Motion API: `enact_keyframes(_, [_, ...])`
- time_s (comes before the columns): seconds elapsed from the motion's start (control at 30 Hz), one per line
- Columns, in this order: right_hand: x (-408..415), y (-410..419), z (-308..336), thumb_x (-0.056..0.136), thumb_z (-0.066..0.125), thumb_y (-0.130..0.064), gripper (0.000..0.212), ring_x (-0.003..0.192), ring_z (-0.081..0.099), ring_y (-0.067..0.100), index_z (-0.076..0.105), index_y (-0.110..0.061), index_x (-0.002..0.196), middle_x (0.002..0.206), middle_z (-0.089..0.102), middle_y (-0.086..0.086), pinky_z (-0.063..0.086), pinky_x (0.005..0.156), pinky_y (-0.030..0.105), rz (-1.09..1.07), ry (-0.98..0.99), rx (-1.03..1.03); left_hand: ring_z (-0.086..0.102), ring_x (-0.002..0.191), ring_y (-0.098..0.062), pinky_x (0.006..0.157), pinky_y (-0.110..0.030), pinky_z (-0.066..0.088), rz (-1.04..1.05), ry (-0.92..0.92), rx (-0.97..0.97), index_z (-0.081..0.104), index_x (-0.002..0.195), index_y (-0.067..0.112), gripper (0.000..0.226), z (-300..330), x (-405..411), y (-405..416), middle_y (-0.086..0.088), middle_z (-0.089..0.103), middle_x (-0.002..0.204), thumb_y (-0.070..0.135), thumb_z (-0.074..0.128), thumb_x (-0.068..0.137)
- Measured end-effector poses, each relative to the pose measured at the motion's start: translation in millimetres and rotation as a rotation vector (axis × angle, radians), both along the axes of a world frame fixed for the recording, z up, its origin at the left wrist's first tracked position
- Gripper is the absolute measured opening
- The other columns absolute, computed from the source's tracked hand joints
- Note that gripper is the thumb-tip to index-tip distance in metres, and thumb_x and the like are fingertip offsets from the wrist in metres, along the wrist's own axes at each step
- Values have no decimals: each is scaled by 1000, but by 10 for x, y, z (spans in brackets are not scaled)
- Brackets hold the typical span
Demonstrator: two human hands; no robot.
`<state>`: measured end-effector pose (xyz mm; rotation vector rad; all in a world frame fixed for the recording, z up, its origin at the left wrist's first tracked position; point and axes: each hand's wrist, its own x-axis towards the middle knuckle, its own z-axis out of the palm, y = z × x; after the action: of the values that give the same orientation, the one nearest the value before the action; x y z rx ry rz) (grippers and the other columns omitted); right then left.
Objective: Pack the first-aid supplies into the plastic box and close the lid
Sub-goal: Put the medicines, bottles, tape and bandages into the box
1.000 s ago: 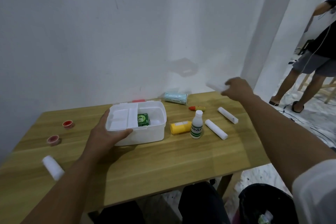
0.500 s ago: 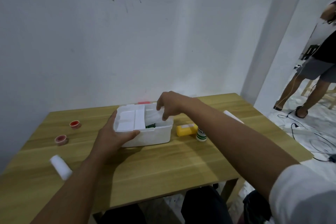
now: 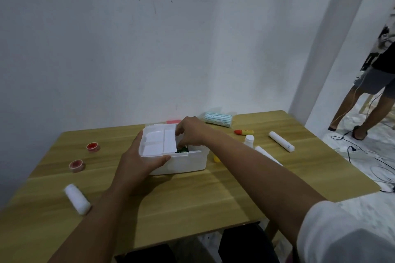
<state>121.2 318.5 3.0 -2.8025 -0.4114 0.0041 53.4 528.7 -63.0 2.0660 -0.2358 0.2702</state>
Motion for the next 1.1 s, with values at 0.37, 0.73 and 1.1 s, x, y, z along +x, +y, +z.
enact_keyframes(0.37, [530,-1044,559,89,74,-10,28,113,69,24,77,-9,117,120,75,8,53,96,31,-251,-60,-15,48,122,-4,89,-25,48,46,-82,12,37,143,58,96,-13,-30,-6,35,48,130,46,95,67])
enact_keyframes(0.73, [1025,-1559,18,80,84,-29,67,117,62,26,59,-19,141,134,65,5,53,102,44,-292,191,-385,44,112,32,84,-15,48,44,-66,7,36,145,59,103,-40,47,6,57,46,120,51,95,62])
enact_keyframes(1.1, [911,-1537,245,69,92,-38,58,93,68,25,74,-13,117,111,73,8,58,81,36,-268,129,-291,54,113,12,88,-22,52,31,-19,10,32,148,59,105,-112,96,19,54,45,121,51,95,63])
